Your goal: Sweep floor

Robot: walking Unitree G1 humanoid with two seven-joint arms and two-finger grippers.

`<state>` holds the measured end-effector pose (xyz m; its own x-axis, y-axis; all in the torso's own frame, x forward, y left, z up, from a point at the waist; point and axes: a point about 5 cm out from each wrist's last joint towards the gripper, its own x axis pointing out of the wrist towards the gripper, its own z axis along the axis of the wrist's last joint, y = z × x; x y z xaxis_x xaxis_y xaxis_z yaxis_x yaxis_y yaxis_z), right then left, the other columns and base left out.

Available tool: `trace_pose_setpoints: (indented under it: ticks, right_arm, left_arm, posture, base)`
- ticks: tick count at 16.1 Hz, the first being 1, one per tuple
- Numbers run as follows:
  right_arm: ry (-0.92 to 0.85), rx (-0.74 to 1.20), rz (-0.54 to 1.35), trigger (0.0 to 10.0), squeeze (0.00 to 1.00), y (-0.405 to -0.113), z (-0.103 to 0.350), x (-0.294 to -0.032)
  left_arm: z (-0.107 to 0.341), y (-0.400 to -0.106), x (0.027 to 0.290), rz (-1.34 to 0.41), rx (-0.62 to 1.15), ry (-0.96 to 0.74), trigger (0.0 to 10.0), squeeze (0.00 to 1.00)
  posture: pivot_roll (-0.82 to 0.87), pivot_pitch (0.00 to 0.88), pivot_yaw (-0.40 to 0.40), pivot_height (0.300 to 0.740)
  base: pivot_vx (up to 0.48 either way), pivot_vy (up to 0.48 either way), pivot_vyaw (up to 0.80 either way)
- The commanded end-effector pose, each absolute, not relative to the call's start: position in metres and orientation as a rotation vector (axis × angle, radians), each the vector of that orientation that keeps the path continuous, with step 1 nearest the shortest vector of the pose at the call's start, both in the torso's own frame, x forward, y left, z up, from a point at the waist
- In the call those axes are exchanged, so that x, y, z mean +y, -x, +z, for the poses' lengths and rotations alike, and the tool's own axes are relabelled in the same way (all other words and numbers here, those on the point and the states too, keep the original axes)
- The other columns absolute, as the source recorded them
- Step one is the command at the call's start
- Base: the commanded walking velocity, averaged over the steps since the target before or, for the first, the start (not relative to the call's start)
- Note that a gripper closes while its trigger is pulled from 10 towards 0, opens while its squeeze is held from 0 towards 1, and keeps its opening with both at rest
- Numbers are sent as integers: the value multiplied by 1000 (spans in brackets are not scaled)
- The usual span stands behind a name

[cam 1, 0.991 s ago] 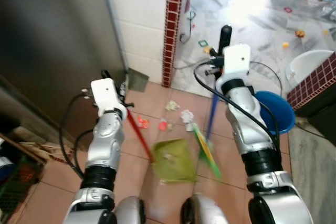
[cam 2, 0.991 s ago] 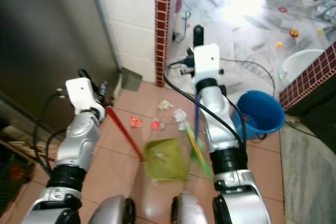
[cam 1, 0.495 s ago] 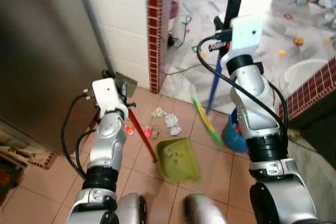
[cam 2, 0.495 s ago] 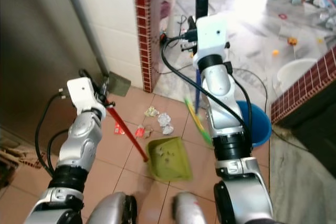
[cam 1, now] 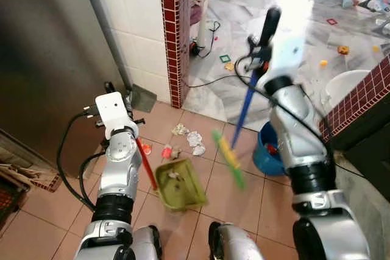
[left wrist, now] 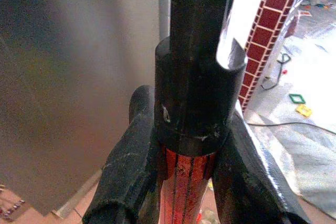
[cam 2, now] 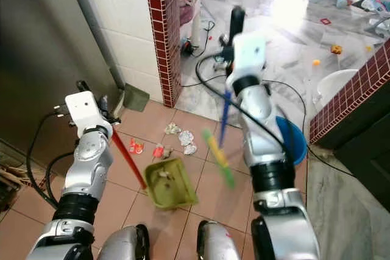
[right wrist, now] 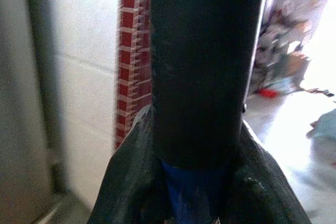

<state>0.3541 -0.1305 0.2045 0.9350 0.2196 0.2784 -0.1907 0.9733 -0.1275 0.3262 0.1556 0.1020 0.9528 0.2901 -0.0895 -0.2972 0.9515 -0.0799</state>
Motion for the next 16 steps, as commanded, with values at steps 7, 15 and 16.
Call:
trace_pose_setpoints:
  ticks: [7, 15, 16]
  right_arm:
    - [144, -387, 299, 10000, 0, -346, 212, -114]
    - [163, -316, 428, 10000, 0, -343, 188, -97]
    - [156, -290, 458, 10000, 0, -340, 182, -94]
  left_arm:
    - [114, -324, 163, 331, -12, 51, 10000, 0]
    - [113, -322, 167, 364, -27, 42, 10000, 0]
    - [113, -322, 169, 365, -25, 41, 10000, 0]
  posture:
    - [-63, 124, -4, 740]
    - [-65, 138, -11, 740]
    - [-66, 141, -10, 740]
  base:
    - [0, 0, 287]
    - [0, 0, 0]
    - [0, 0, 0]
